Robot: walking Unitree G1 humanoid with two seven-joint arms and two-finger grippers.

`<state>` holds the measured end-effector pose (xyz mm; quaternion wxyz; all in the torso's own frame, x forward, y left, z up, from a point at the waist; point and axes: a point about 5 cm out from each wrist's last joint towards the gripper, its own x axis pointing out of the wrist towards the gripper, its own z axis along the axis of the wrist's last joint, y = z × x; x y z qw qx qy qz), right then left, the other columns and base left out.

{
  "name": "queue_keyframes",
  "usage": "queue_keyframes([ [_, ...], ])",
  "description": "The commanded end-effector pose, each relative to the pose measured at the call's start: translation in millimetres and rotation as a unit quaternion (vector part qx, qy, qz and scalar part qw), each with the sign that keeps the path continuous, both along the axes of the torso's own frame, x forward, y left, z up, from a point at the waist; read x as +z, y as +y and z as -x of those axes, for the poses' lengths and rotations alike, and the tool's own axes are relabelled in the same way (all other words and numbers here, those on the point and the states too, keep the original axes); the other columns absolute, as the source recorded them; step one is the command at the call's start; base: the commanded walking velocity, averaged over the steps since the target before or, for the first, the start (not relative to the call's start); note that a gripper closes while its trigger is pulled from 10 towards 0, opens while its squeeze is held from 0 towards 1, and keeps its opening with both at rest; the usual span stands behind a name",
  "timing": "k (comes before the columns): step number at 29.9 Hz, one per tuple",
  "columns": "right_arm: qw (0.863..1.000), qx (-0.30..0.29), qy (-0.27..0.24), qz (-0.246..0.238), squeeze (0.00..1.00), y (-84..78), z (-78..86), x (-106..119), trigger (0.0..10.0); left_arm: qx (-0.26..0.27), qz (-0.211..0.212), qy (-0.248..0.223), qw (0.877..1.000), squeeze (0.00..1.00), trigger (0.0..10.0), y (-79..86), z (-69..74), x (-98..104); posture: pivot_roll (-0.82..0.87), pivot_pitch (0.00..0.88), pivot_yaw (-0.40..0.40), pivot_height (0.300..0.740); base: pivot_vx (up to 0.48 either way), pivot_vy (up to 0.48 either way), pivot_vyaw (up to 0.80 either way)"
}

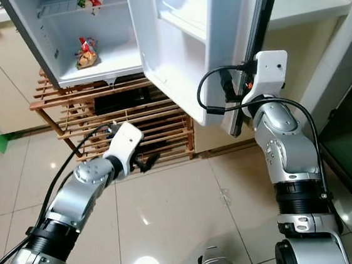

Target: Restocking fridge

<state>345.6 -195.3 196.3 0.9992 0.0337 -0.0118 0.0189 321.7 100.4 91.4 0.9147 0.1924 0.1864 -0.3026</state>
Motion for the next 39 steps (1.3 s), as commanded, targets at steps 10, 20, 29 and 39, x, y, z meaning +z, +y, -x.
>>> queue_keyframes([
  [10,0.988,0.144,-0.019,-0.055,0.00,96.8,-10.4,19,10.0,-0.039,-0.110,0.061,0.991,0.00,10.0,24.0,6.9,-40,-0.31,0.019,0.065,0.740,0.000,0.000,0.00],
  [20,0.896,0.356,-0.120,-0.236,0.00,111.8,28.5,82,10.0,-0.051,-0.102,0.047,0.992,0.00,10.0,23.6,5.9,-36,-0.29,0.031,0.062,0.740,0.000,0.000,0.00],
  [29,0.956,0.210,-0.057,-0.196,0.00,69.7,8.9,45,10.0,-0.058,-0.022,0.024,0.998,0.00,10.0,6.2,3.8,-25,-0.29,0.031,0.062,0.740,0.000,0.000,0.00],
  [39,0.966,0.180,-0.025,-0.183,0.00,66.4,7.0,29,10.0,-0.065,-0.028,0.021,0.997,0.00,10.0,1.5,3.1,-25,-0.31,0.030,0.060,0.740,0.000,0.000,0.00],
])
